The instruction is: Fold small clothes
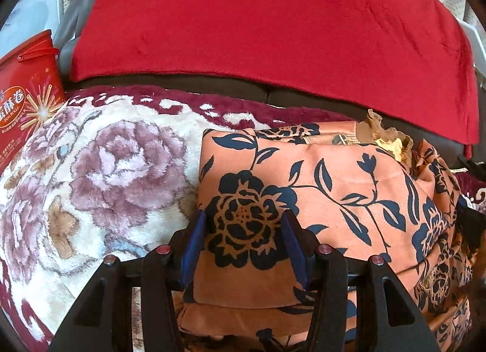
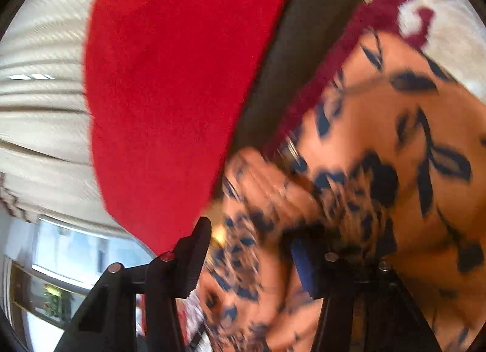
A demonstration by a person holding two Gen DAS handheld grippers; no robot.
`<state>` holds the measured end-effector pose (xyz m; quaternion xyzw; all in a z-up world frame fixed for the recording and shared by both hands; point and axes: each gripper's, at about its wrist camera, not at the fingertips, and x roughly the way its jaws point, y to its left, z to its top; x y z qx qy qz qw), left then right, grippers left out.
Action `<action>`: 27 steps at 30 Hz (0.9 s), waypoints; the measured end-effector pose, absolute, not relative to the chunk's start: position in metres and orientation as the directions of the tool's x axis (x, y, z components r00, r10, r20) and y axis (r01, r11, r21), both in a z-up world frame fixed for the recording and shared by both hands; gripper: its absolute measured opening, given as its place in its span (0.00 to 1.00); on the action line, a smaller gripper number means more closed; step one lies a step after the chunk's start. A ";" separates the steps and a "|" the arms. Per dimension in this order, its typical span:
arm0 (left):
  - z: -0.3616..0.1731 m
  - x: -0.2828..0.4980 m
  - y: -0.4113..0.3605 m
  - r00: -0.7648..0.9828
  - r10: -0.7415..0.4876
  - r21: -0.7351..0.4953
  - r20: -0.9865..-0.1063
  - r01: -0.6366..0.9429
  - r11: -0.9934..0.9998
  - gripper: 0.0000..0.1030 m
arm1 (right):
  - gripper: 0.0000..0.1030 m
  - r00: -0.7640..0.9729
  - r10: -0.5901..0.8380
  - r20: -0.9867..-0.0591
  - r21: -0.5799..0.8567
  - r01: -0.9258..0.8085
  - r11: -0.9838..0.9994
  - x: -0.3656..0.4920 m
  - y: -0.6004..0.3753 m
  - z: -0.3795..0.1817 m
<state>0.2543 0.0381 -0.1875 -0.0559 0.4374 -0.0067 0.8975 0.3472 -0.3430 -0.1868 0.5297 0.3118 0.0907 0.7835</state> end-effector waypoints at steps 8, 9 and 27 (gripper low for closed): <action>-0.181 0.249 0.048 0.631 -0.051 -0.104 -0.774 -0.047 0.993 0.51 | 0.12 0.831 0.378 -0.408 0.794 0.118 0.597 0.335 -0.334 -0.161; -0.179 0.248 0.050 0.636 -0.056 -0.114 -0.770 -0.051 0.992 0.51 | 0.11 0.846 0.344 -0.407 0.757 0.102 0.645 0.329 -0.330 -0.150; -0.173 0.254 0.038 0.656 -0.065 -0.125 -0.752 -0.045 0.991 0.51 | 0.14 0.742 0.149 -0.654 0.572 0.355 0.740 0.216 -0.377 -0.147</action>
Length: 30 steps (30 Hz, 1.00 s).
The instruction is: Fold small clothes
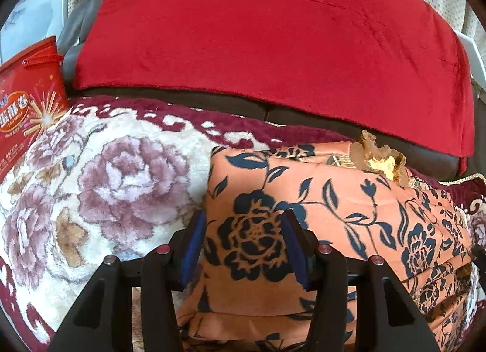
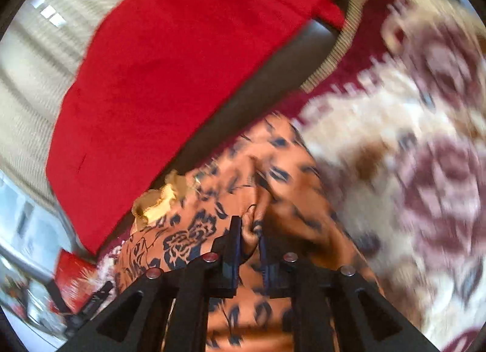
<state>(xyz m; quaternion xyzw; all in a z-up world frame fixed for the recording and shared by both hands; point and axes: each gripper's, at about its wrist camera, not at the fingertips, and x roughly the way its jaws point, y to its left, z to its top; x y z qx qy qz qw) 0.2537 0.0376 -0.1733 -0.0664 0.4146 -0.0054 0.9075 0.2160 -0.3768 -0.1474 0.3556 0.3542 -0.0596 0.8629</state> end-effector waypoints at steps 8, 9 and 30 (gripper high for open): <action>-0.179 0.256 0.007 0.646 -0.099 -0.089 -0.757 0.047 0.995 0.58 | 0.52 0.823 0.178 -0.539 0.615 0.240 0.752 0.219 -0.385 -0.118; -0.182 0.257 0.004 0.631 -0.103 -0.086 -0.769 0.057 0.995 0.59 | 0.60 0.827 0.204 -0.524 0.625 0.211 0.752 0.226 -0.380 -0.118; -0.195 0.259 0.009 0.582 -0.055 -0.024 -0.811 0.061 0.998 0.74 | 0.41 0.668 0.277 -0.691 0.426 0.067 0.902 0.292 -0.281 -0.161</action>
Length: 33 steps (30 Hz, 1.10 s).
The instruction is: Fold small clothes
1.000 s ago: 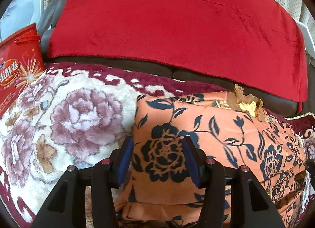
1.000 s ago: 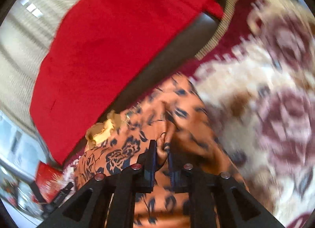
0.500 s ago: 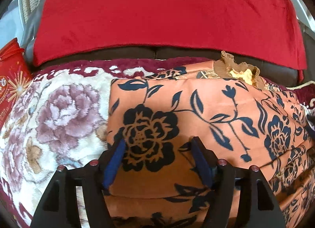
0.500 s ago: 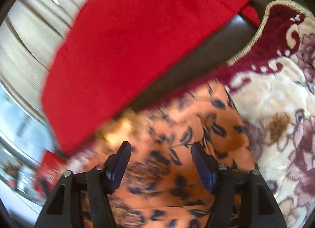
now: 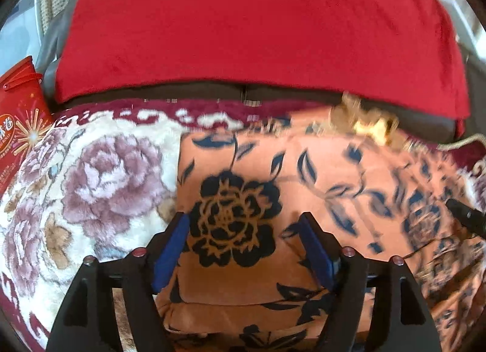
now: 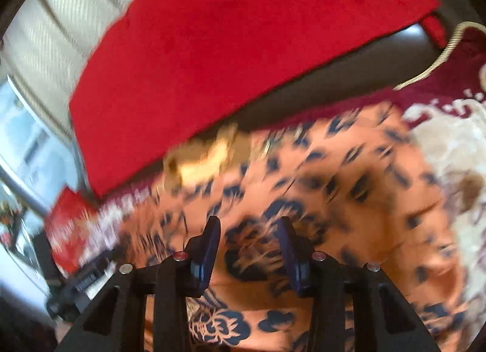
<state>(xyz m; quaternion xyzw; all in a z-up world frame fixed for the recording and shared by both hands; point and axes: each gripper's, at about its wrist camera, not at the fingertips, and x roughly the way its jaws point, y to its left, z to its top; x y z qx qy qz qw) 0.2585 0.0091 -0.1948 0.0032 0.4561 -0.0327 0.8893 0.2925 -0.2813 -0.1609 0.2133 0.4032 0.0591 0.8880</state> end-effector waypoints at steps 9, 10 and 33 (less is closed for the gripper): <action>-0.180 0.253 0.005 0.639 -0.035 -0.009 -0.769 0.044 0.999 0.74 | 0.42 0.673 0.187 -0.715 0.270 0.020 0.963 0.280 -0.250 -0.155; -0.177 0.252 0.005 0.648 -0.036 -0.011 -0.761 0.043 0.999 0.74 | 0.42 0.678 0.184 -0.712 0.256 0.006 0.967 0.278 -0.247 -0.152; -0.131 0.224 0.025 0.788 0.054 0.026 -0.613 -0.048 0.999 0.74 | 0.43 0.694 0.237 -0.680 0.280 -0.053 0.958 0.276 -0.227 -0.146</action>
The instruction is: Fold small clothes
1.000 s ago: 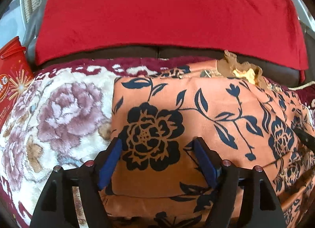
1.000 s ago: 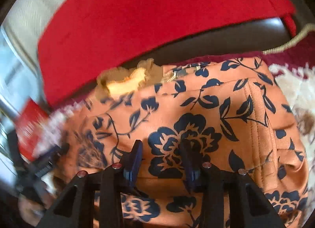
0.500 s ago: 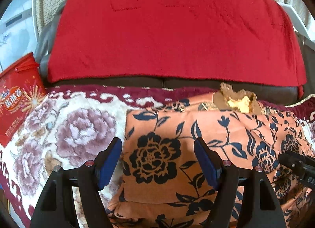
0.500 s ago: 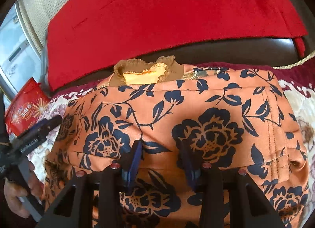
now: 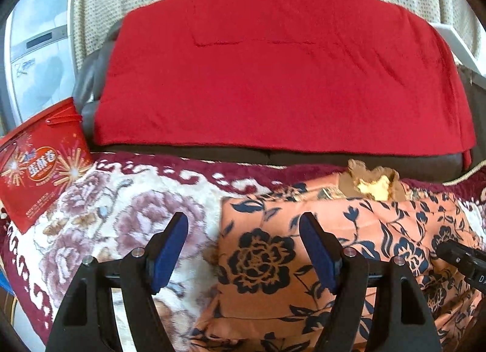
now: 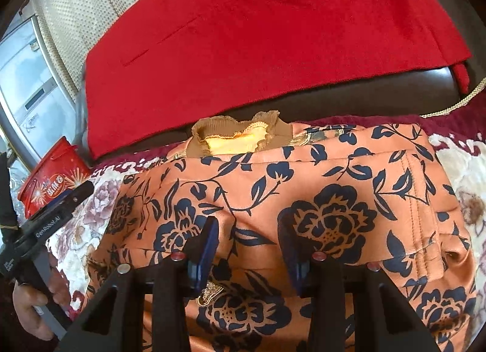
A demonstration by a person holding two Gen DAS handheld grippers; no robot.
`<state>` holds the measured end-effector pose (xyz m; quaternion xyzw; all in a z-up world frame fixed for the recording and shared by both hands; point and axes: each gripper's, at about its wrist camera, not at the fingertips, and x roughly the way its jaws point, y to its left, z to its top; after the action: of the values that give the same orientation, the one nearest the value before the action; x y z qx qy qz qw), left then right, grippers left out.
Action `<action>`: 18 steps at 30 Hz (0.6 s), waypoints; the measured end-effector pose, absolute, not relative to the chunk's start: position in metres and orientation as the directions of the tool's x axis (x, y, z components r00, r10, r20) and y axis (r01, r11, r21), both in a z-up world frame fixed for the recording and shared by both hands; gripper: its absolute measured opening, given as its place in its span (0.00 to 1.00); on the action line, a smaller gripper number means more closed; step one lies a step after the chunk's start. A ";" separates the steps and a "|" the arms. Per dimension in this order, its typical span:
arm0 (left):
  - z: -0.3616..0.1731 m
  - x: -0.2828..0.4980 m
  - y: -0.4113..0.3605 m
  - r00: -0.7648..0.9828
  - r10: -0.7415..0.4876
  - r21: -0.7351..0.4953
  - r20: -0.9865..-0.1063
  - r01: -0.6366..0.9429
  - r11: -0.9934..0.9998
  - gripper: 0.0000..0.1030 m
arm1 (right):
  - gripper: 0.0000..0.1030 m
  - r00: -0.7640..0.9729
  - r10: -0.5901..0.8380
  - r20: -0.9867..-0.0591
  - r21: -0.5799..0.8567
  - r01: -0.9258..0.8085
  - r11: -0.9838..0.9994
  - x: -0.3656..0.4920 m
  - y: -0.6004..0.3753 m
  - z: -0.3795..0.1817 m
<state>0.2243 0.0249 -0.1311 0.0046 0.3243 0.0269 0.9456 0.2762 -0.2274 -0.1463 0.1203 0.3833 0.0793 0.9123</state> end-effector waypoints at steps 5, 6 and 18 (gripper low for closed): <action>-0.121 0.218 0.047 0.806 0.094 0.013 -0.584 -0.106 0.994 0.74 | 0.43 0.707 0.240 -0.665 0.282 -0.060 0.958 0.274 -0.227 -0.142; -0.118 0.217 0.052 0.810 0.103 0.010 -0.577 -0.119 0.993 0.74 | 0.43 0.707 0.241 -0.665 0.283 -0.061 0.957 0.274 -0.227 -0.142; -0.097 0.202 0.109 0.828 0.200 -0.032 -0.524 -0.254 0.967 0.74 | 0.43 0.716 0.255 -0.650 0.290 -0.077 0.954 0.274 -0.224 -0.141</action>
<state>0.2019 0.1087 -0.0970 -0.0499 0.2680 0.1189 0.9548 0.2739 -0.2238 -0.1408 0.1217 0.3661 0.0903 0.9182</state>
